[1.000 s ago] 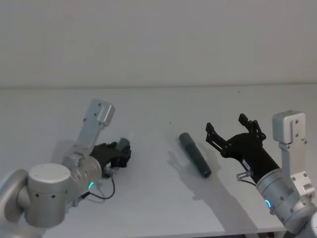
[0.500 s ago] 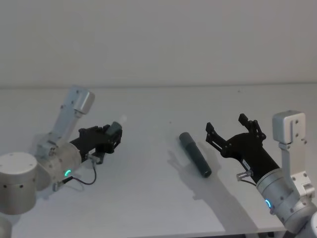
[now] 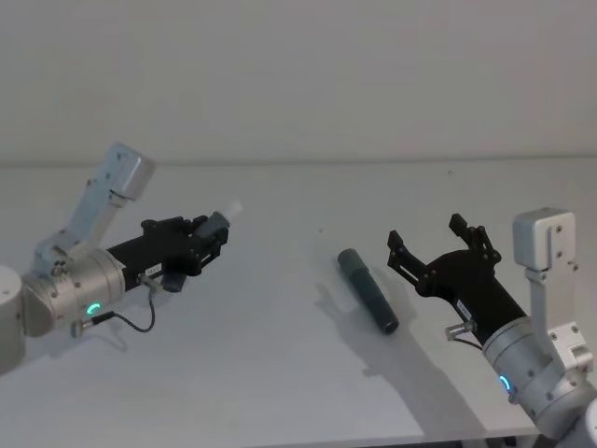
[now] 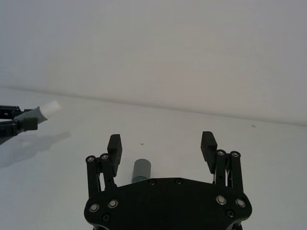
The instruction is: Use both hands to pick up one end of the pipe from the table, align the ends, and insert them.
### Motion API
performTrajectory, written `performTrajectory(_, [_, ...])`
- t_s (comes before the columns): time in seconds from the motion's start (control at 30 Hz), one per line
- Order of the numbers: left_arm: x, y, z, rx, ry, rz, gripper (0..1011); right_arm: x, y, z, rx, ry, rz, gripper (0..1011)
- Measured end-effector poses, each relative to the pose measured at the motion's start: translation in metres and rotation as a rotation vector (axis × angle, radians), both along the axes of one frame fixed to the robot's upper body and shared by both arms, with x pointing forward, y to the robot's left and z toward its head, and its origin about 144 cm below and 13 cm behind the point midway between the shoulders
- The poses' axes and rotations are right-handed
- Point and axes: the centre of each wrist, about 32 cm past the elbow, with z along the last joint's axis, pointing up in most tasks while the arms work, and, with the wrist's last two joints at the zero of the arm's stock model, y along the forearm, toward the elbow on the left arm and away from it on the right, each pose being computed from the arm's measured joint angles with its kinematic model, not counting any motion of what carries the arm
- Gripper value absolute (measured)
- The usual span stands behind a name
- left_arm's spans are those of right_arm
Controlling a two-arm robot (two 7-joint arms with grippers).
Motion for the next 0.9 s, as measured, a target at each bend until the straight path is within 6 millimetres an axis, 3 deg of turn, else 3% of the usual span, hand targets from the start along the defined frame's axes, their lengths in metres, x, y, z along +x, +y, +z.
performTrajectory(0.47, [0.022, 0.024, 0.022, 0.049, -0.022, -0.223, 357, 0.000, 0.000, 0.000, 0.000, 0.000, 0.000, 1002])
performTrajectory(0.9, [0.041, 0.032, 0.048, 0.123, -0.007, -0.438, 357, 0.000, 0.000, 0.000, 0.000, 0.000, 0.000, 1002])
